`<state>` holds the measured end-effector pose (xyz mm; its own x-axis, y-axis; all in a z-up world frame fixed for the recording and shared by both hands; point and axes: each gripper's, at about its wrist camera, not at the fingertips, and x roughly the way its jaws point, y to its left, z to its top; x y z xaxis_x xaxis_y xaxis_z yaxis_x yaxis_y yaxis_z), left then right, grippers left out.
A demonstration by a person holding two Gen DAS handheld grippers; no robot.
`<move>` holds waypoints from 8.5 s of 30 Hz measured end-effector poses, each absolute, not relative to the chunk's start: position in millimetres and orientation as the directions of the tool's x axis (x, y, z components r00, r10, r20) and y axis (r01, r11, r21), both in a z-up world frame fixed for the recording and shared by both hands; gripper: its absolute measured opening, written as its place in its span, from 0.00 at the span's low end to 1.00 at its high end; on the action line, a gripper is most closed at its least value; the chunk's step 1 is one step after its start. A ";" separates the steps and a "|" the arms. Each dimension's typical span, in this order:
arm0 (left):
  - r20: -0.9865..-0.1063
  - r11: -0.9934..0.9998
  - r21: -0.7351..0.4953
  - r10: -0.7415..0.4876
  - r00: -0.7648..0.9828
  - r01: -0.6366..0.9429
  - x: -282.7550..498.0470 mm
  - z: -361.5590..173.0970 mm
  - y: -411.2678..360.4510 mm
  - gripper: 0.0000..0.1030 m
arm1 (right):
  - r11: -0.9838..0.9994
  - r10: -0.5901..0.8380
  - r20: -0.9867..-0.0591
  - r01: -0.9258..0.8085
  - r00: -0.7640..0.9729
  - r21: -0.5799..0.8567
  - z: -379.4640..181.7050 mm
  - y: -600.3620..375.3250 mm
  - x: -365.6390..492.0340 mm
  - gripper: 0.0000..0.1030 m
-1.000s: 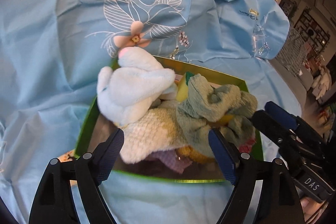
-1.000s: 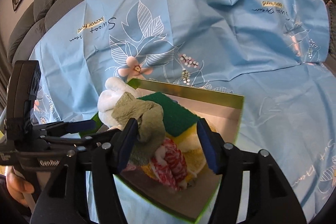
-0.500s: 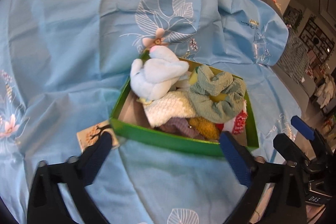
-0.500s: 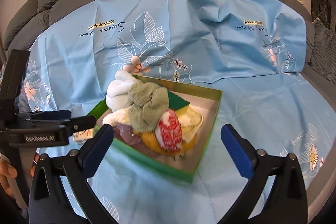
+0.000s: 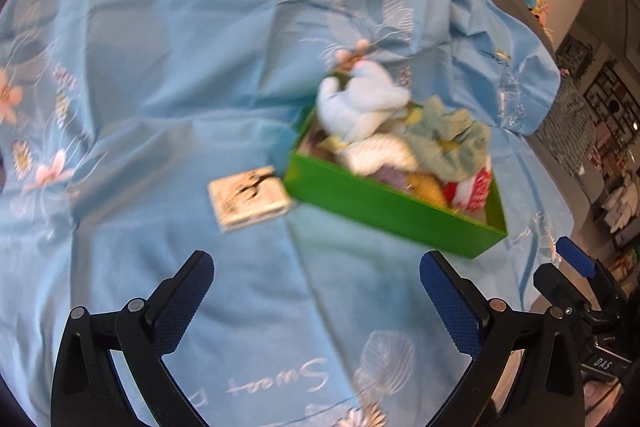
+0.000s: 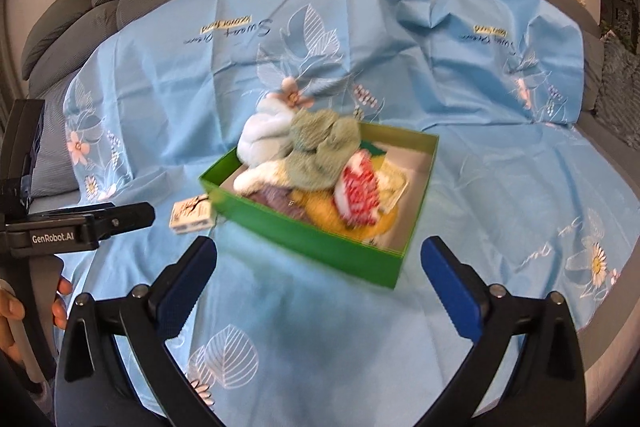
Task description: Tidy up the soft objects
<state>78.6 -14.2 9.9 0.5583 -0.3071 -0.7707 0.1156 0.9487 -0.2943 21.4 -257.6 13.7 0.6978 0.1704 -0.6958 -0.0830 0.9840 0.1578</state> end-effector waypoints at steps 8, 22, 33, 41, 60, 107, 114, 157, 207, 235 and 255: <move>-0.792 0.942 -0.335 -0.279 0.543 -0.004 54.4 -32.6 38.9 1.00 | 0.966 0.259 -0.735 -0.155 0.627 0.209 -20.2 -223.3 10.3 0.99; -0.781 0.907 -0.419 -0.339 0.524 -0.039 83.5 -70.7 62.8 1.00 | 0.909 0.403 -0.728 -0.337 0.555 0.246 -65.4 -152.5 48.1 0.97; -0.752 0.899 -0.437 -0.383 0.536 0.029 153.6 -86.1 60.5 1.00 | 0.885 0.440 -0.736 -0.389 0.515 0.257 -88.4 -100.3 111.4 0.87; -0.743 0.883 -0.467 -0.422 0.520 0.049 179.9 -98.2 61.8 0.92 | 0.883 0.406 -0.769 -0.428 0.494 0.191 -102.1 -65.9 144.3 0.85; -0.755 0.895 -0.429 -0.428 0.497 0.121 176.0 -97.6 47.2 0.61 | 0.872 0.404 -0.796 -0.453 0.452 0.185 -112.0 -47.7 153.5 0.70; -0.684 0.872 -0.296 -0.479 0.550 0.391 116.2 35.8 -125.2 0.61 | 0.922 0.386 -0.613 -0.259 0.690 0.289 -5.3 -218.1 63.4 0.70; -0.673 0.868 -0.299 -0.487 0.557 0.397 150.1 43.0 -140.8 0.61 | 0.929 0.366 -0.597 -0.245 0.714 0.276 0.4 -234.1 95.9 0.70; -0.735 0.854 -0.471 -0.519 0.437 0.221 245.5 -3.8 -127.8 0.78 | 0.947 0.320 -0.727 -0.227 0.608 0.227 -34.1 -243.8 183.0 0.77; -0.868 0.973 -0.146 -0.214 0.447 0.180 145.4 47.0 -96.7 0.97 | 0.995 0.048 -0.840 0.043 0.541 0.085 8.6 -277.7 98.5 0.99; -0.923 0.991 -0.058 -0.098 0.372 0.117 166.3 19.6 -100.5 0.97 | 0.988 0.087 -0.874 0.070 0.479 0.137 0.1 -283.3 114.7 0.99; -0.928 0.989 -0.066 -0.110 0.357 0.133 173.8 11.4 -108.0 0.97 | 0.989 0.079 -0.881 0.076 0.467 0.129 -8.5 -288.7 123.7 0.99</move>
<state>173.8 -108.0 11.4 0.3569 -0.1099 -0.9276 0.1331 0.9889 -0.0660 123.7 -288.7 -8.5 0.4668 0.0792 -0.8808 0.0757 0.9887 0.1290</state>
